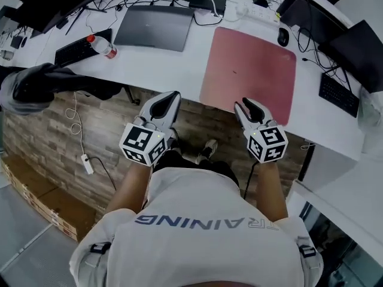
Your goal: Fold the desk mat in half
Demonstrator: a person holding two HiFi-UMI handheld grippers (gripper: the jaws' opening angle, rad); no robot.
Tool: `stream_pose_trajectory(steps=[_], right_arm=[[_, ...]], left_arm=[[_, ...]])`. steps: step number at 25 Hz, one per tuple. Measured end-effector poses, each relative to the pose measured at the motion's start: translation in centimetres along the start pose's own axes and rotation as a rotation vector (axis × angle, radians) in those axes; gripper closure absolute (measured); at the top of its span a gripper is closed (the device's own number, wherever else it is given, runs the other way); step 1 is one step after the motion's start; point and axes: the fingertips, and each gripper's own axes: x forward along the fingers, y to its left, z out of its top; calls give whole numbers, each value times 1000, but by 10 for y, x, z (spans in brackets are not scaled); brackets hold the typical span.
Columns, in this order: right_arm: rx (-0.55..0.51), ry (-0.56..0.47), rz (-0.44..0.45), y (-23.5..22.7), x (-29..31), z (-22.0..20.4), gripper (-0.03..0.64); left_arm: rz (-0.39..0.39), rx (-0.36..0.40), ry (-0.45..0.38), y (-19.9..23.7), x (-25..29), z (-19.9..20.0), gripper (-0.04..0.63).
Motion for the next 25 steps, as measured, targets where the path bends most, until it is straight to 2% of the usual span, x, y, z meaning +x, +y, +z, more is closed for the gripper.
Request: stream_pose_trajectory(steps=[8, 14, 16, 21, 25], right_arm=[[-182, 294, 15, 42, 90, -74, 388], [-479, 479, -47, 53, 138, -133, 388], [-573, 519, -73, 53, 149, -143, 388], [-699, 597, -115, 51, 169, -166, 387], [-713, 575, -150, 48, 171, -165, 435]], left_arm=[[61, -70, 32, 50, -36, -38, 597], [101, -118, 65, 68, -65, -64, 597], [113, -136, 69, 74, -72, -71, 597], [129, -156, 78, 85, -79, -79, 597], [114, -159, 81, 86, -78, -81, 597]])
